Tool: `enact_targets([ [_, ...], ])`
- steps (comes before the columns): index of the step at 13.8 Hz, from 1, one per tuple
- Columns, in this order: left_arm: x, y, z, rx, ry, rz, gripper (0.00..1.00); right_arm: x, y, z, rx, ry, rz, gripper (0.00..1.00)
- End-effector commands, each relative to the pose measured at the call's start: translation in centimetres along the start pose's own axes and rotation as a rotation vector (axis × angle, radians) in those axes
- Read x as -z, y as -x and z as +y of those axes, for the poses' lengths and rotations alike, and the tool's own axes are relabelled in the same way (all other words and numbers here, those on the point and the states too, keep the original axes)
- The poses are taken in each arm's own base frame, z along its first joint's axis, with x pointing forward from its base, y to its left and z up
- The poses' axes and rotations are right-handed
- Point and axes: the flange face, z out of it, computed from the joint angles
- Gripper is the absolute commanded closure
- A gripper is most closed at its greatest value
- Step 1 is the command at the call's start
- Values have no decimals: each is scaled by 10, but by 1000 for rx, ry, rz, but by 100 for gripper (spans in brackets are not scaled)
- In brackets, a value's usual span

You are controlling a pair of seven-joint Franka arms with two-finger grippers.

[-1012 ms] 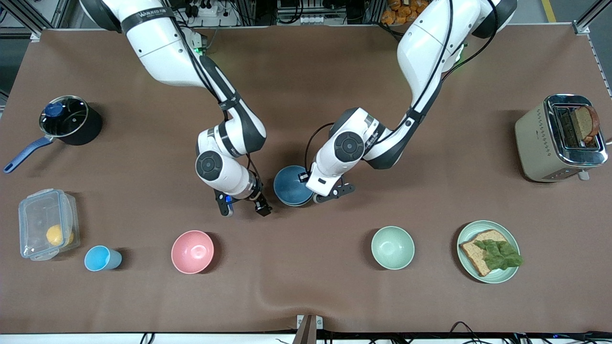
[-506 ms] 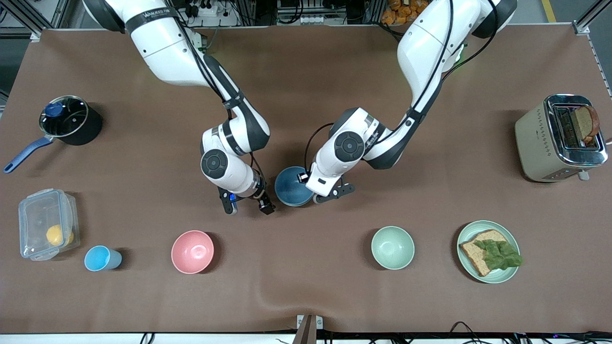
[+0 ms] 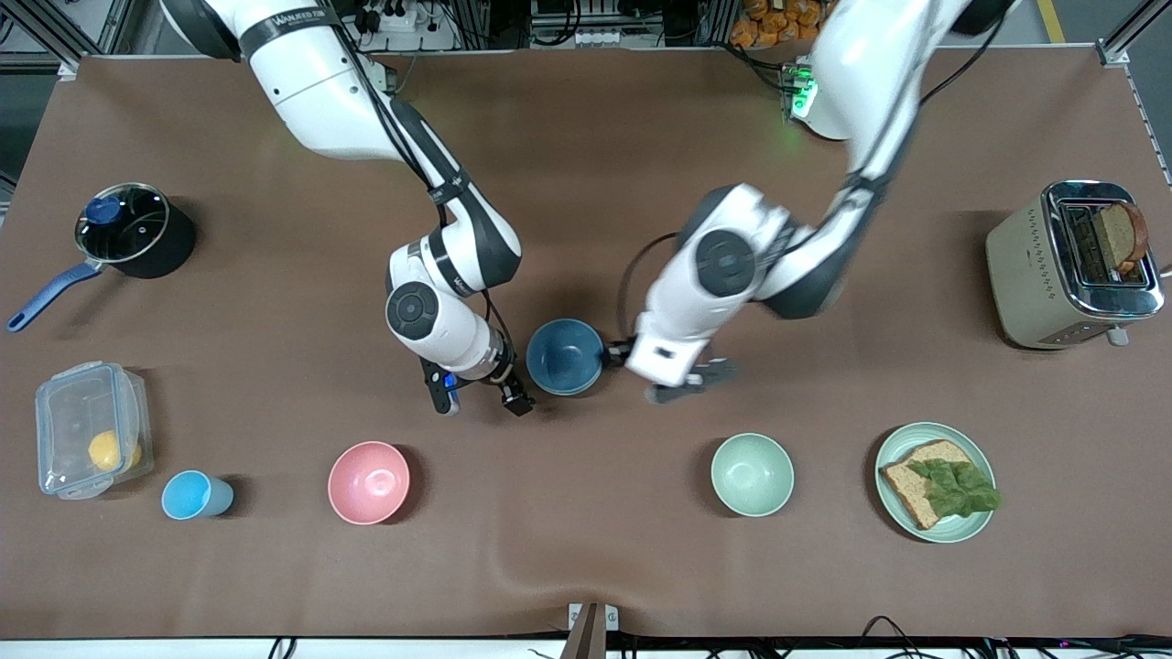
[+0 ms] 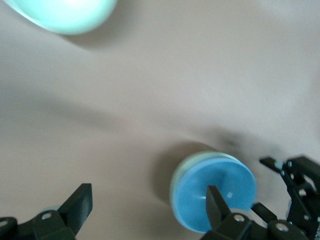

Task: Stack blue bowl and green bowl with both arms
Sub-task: 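Open the left gripper and raise it away from the stacked bowls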

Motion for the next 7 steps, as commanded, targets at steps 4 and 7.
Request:
enact_targets([
  [4, 157, -49, -127, -14, -138, 31, 0, 19, -4, -3, 139, 13, 67, 0],
  [7, 208, -69, -188, -82, -156, 24, 0, 70, -40, -2, 317, 93, 41, 0],
])
